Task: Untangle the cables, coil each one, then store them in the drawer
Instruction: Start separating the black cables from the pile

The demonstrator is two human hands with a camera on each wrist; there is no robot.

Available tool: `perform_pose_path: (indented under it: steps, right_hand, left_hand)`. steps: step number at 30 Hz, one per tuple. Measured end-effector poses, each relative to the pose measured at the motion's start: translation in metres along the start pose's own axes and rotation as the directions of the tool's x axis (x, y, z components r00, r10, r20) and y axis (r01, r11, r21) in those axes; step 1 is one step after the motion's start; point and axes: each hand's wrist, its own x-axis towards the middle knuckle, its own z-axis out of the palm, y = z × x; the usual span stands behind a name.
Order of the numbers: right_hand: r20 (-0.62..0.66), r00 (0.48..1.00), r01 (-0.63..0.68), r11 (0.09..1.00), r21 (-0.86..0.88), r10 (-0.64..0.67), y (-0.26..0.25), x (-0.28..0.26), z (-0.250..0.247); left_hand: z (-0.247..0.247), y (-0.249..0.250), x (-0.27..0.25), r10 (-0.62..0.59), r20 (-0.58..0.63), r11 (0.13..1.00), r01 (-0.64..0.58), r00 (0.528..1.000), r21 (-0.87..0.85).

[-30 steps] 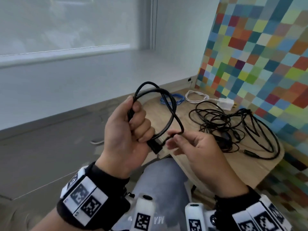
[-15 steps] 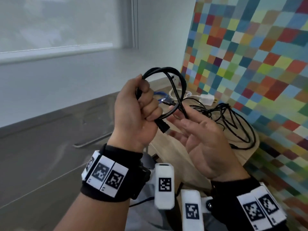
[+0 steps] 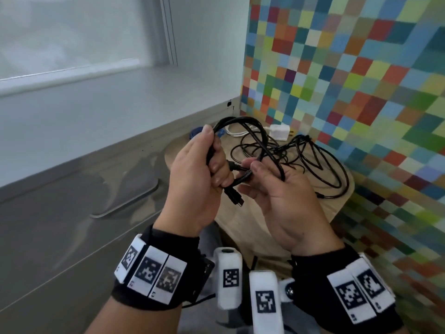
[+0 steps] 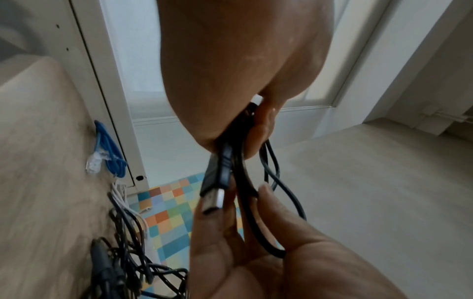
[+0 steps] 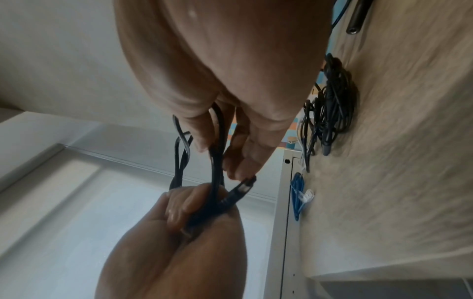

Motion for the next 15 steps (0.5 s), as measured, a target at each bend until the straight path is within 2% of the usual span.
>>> perform_pose_path:
  steps: [3,8,11,15]
  right_hand:
    - [0.003,1.000,-0.015,0.995,0.099,0.015,-0.002,0.001,0.000]
    - [-0.025,1.000,0.014,0.986,0.169,-0.009,-0.004,-0.001,-0.004]
    - [-0.004,0.999,0.037,0.978,0.206,-0.037,-0.010,-0.001,-0.009]
    - [-0.002,0.999,0.038,0.966,0.257,-0.039,-0.010,-0.002,-0.009]
  left_hand:
    - [-0.004,0.002,-0.001,0.007,0.043,0.997,-0.010,0.999,0.071]
    - [-0.017,0.003,0.001,0.040,0.139,0.979,-0.067,0.990,0.195]
    - [-0.026,0.001,-0.001,0.069,0.148,0.959,-0.106,0.987,0.263]
    - [-0.025,-0.003,0.000,0.096,0.160,0.954,-0.137,0.982,0.266]
